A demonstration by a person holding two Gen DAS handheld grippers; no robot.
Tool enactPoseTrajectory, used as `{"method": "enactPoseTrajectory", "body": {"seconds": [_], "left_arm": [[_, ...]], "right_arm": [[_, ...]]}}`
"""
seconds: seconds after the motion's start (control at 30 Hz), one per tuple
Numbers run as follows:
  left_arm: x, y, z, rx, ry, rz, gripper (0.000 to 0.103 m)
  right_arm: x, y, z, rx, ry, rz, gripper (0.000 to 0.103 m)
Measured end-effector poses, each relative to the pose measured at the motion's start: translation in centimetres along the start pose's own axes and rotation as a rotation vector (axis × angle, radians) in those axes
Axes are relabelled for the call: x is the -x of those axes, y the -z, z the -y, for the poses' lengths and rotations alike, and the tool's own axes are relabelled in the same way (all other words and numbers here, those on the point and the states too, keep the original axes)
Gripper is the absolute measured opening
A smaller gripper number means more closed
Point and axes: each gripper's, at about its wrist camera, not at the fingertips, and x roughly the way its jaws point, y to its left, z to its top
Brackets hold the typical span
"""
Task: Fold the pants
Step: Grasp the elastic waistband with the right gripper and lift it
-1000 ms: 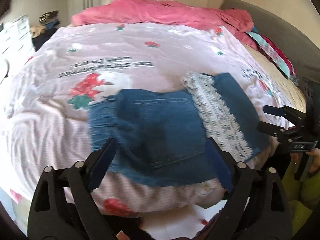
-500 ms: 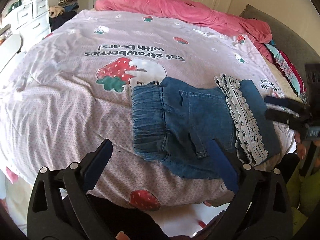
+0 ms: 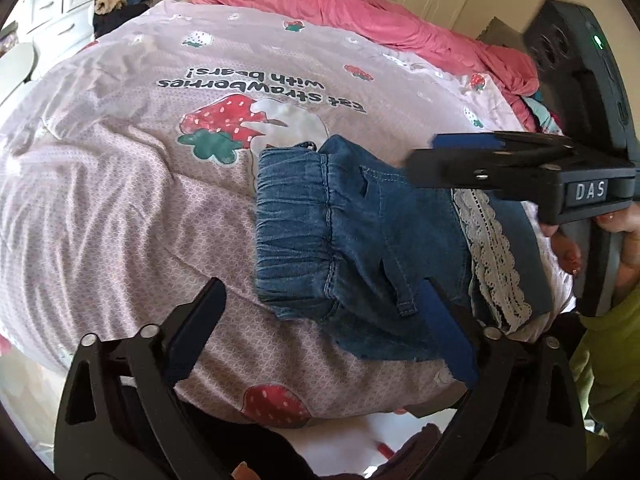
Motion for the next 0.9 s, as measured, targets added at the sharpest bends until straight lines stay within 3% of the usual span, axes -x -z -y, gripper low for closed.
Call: {"method": "enactPoseTrajectory", "body": {"seconds": [0.07,0.13,0.37,0.4,0.53,0.57,0.67,0.9], "left_arm": [[-0.6,0.1,-0.2,0.004,0.011,-0.016,0.064],[-1.3,0.2,-0.2,-0.002,0.028,-0.04,0.056],[-2.3,0.4,-1.0,0.023,0.062,-0.058,0.055],[-2.3,0.3,-1.1,0.026,0.065,-0.059,0.055],[-2.4,0.3,-1.6,0.045,0.081,-0.061,0.058],[-2.4,0.3,-1.5,0.046,0.083,-0.059,0.059],[-2.0,0.3,-1.1,0.033,0.081,-0.052,0.068],[-1.5,-0.3,1.2,0.004,0.085,-0.05,0.072]], "right_arm": [[-0.9,-0.7,-0.8,0.026,-0.019,-0.011,0.09],[-2.1,-1.2,-1.1,0.037,-0.024,-0.034,0.09],[-6.0,-1.7,-1.7,0.054,-0.026,-0.121,0.088],[-6.4,-1.7,-1.7,0.055,-0.032,-0.128,0.084],[-6.2,-1.1,-2.5,0.105,-0.111,-0.108,0.039],[-5.7,-1.0,-2.7,0.121,-0.102,-0.098,0.034],[-4.0,-0.6,-3.4,0.166,-0.074,-0.056,0.025],[1.6,0.4,-2.3,0.155,-0.117,0.073,0.011]]}}
